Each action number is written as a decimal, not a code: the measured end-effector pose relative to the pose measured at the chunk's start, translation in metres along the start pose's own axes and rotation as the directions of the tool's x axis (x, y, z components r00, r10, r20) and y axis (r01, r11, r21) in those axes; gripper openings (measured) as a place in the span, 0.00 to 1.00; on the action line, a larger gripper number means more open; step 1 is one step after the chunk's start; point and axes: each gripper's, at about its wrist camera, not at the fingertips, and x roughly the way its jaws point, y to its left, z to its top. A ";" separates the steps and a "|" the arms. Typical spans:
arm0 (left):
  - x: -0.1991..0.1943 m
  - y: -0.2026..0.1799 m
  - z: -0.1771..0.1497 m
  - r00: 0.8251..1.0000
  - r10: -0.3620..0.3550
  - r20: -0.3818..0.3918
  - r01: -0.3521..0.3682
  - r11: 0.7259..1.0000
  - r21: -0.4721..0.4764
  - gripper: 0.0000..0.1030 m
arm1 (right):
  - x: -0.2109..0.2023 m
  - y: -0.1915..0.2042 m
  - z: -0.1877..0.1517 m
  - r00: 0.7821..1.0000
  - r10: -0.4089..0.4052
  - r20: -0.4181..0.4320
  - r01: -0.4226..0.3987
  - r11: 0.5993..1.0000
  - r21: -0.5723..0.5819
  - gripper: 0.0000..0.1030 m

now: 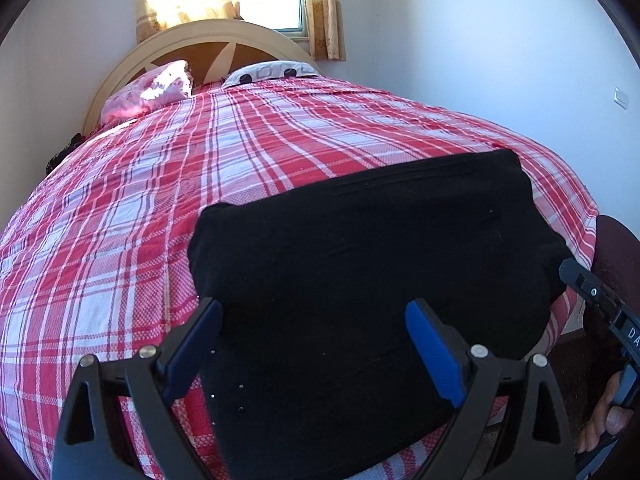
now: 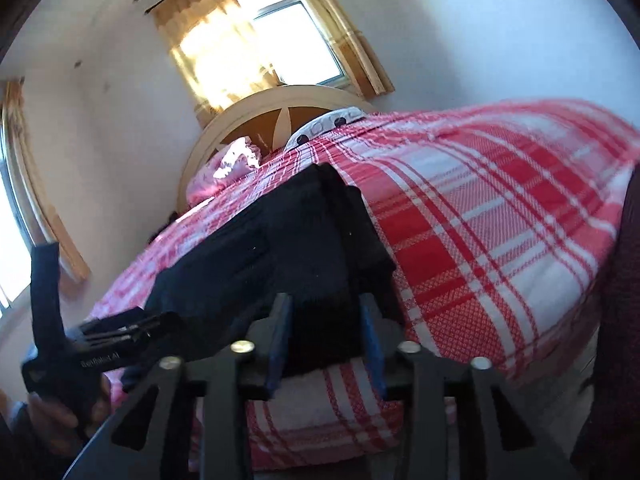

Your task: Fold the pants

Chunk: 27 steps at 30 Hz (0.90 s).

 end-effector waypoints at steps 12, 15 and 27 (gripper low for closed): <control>-0.002 0.000 0.002 1.000 -0.011 0.017 0.011 1.000 -0.009 0.92 | -0.011 0.017 0.024 0.990 -0.088 0.108 0.103 0.985 -0.142 0.07; 0.000 -0.003 0.001 1.000 -0.001 0.012 0.000 1.000 0.009 0.92 | -0.005 0.013 0.018 0.984 -0.164 0.076 0.174 0.970 -0.167 0.07; -0.013 -0.016 -0.012 0.998 0.013 0.066 -0.018 0.998 0.062 0.93 | 0.014 0.005 0.000 0.958 -0.287 0.006 0.283 0.938 -0.201 0.07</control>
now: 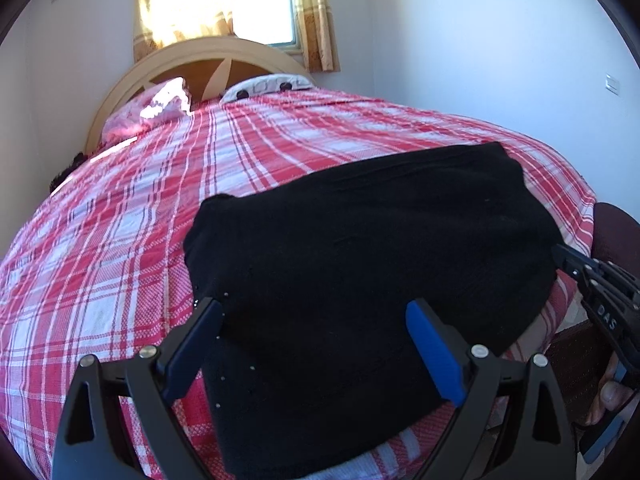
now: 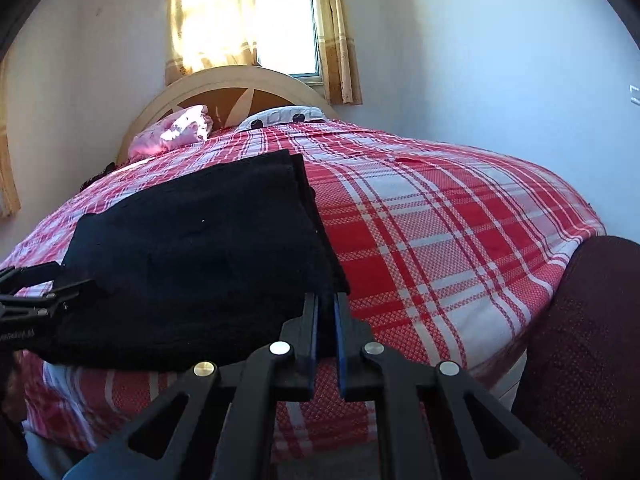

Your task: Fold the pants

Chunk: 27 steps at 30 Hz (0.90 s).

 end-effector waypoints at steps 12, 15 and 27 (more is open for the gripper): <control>-0.012 0.008 -0.016 0.999 -0.034 0.036 0.035 0.999 -0.017 0.94 | -0.025 -0.042 0.020 0.997 0.069 0.024 -0.073 0.954 0.290 0.34; -0.023 0.009 -0.026 0.996 0.016 0.089 -0.017 1.000 0.001 0.94 | -0.031 -0.016 0.058 0.981 0.185 0.056 -0.191 0.973 0.129 0.35; 0.002 0.029 -0.046 0.995 -0.094 -0.021 0.084 0.958 -0.274 1.00 | 0.074 0.233 0.149 0.694 0.529 -0.489 -0.720 0.518 -0.461 0.43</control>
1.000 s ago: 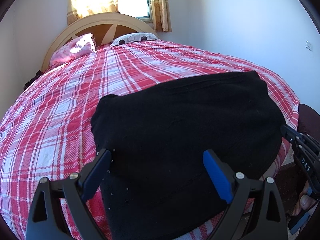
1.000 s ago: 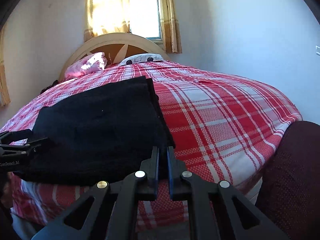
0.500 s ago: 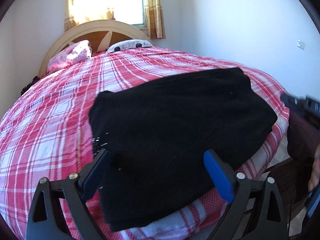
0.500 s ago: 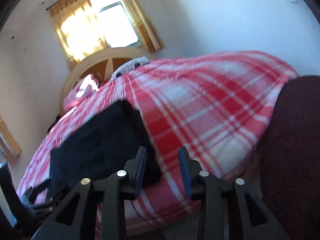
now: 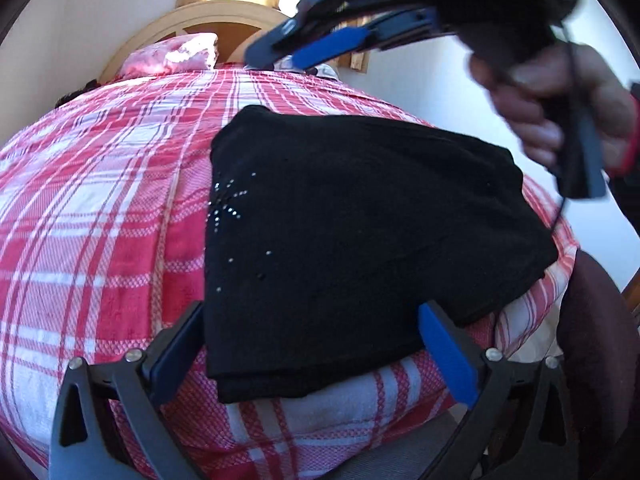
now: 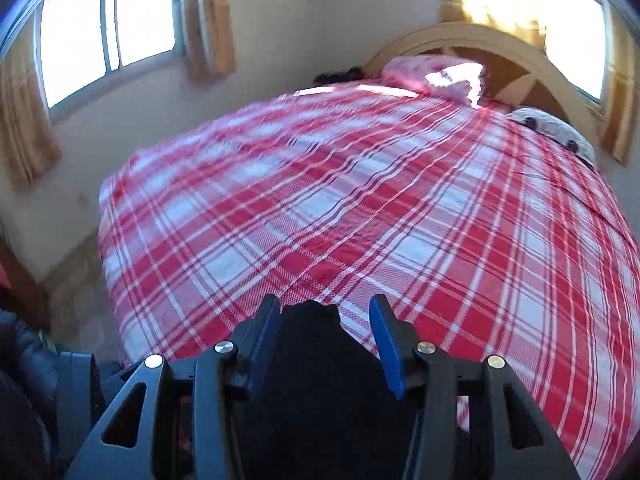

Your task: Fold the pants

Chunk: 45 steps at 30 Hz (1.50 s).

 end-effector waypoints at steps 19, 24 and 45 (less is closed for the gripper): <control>-0.018 -0.012 -0.012 0.998 0.015 0.059 -0.018 0.998 0.056 0.78 | 0.093 0.040 0.000 0.899 -0.148 -0.413 -0.013 0.932 -0.362 0.09; -0.023 -0.039 -0.019 0.995 0.040 0.092 -0.054 0.987 0.152 0.65 | 0.093 0.015 -0.003 0.932 -0.119 -0.341 0.078 0.988 -0.131 0.08; -0.029 -0.061 -0.031 0.992 0.056 0.113 -0.074 0.984 0.164 0.64 | 0.077 0.046 -0.026 0.970 -0.055 -0.237 0.027 0.992 -0.120 0.10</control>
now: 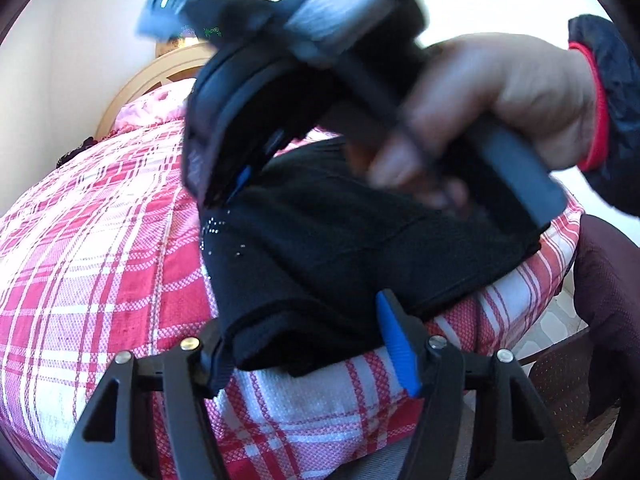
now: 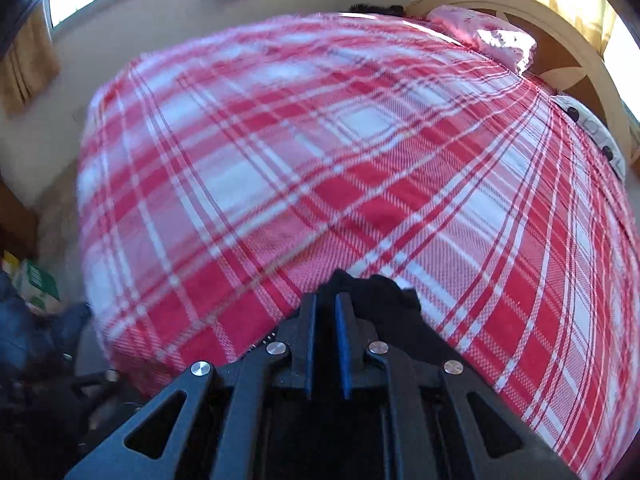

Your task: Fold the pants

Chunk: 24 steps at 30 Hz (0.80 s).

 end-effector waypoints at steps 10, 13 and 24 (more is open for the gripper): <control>-0.001 0.006 -0.001 0.999 -0.025 -0.022 0.025 0.999 -0.020 0.67 | 0.032 -0.023 0.007 0.996 0.064 0.056 -0.072 0.983 0.170 0.10; 0.000 0.015 -0.002 0.999 -0.033 -0.034 0.032 0.999 -0.029 0.68 | 0.010 -0.032 0.000 0.980 0.084 0.179 -0.124 0.966 0.227 0.10; 0.011 0.040 0.027 0.985 -0.060 -0.164 0.044 0.994 -0.097 0.80 | -0.099 -0.065 -0.131 0.935 -0.152 0.321 -0.059 0.825 0.562 0.12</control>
